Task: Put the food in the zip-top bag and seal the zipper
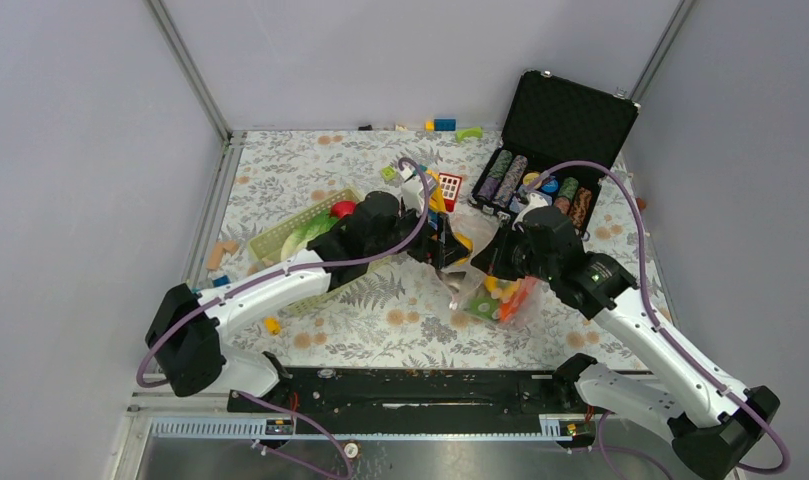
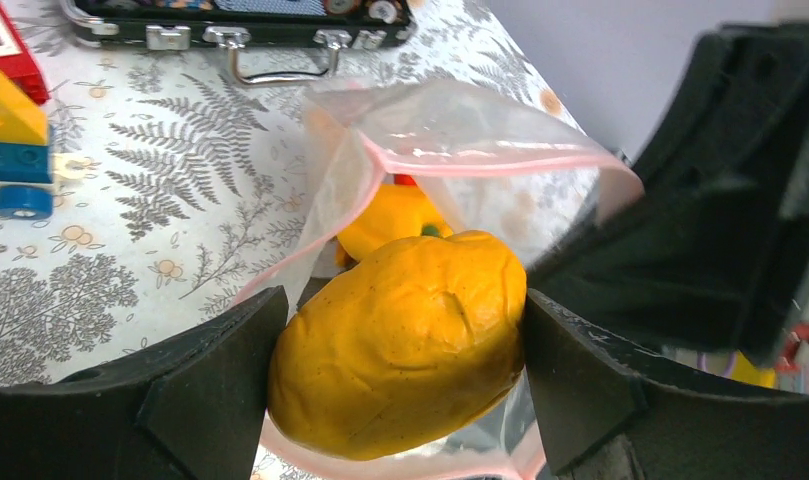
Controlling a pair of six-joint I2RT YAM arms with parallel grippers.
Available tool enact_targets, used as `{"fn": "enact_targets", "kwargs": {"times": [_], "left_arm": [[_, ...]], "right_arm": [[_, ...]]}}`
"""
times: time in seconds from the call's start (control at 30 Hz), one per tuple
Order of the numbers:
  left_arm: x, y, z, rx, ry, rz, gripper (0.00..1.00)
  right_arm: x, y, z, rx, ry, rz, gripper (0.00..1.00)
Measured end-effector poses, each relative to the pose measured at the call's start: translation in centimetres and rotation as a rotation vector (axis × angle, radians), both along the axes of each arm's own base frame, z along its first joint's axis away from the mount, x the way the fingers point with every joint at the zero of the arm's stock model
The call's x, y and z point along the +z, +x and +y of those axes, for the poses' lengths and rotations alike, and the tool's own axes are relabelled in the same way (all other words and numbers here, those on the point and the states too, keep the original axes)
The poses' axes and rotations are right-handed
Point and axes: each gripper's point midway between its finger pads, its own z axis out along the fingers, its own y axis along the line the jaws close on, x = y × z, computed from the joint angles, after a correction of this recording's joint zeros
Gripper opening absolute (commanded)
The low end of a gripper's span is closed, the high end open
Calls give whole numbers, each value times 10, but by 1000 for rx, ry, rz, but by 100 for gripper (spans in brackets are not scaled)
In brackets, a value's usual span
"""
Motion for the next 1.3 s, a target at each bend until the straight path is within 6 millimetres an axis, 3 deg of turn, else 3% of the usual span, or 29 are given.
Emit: {"fn": "enact_targets", "kwargs": {"times": [0.13, 0.23, 0.4, 0.43, 0.7, 0.9, 1.0, 1.13, 1.3], "left_arm": [[1, 11, -3, 93, 22, 27, 48], [2, 17, -8, 163, 51, 48, 60], [-1, 21, -12, 225, 102, 75, 96], [-3, 20, -11, 229, 112, 81, 98], [-13, 10, -9, 200, 150, 131, 99], [-5, 5, -9, 162, 140, 118, 99], [8, 2, -5, 148, 126, 84, 99], [35, -1, 18, 185, 111, 14, 99], [56, 25, 78, 370, 87, -43, 99]], "right_arm": [[6, -3, 3, 21, 22, -3, 0], [9, -4, 5, 32, 32, -3, 0], [11, -6, 8, 44, 44, 4, 0], [11, -7, 8, 44, 46, 5, 0], [11, -7, 8, 44, 47, 6, 0], [10, -7, 8, 45, 46, 7, 0], [10, -6, 7, 41, 44, 4, 0], [10, -6, 7, 41, 40, 0, 0], [9, -3, 4, 30, 24, -11, 0]]}}
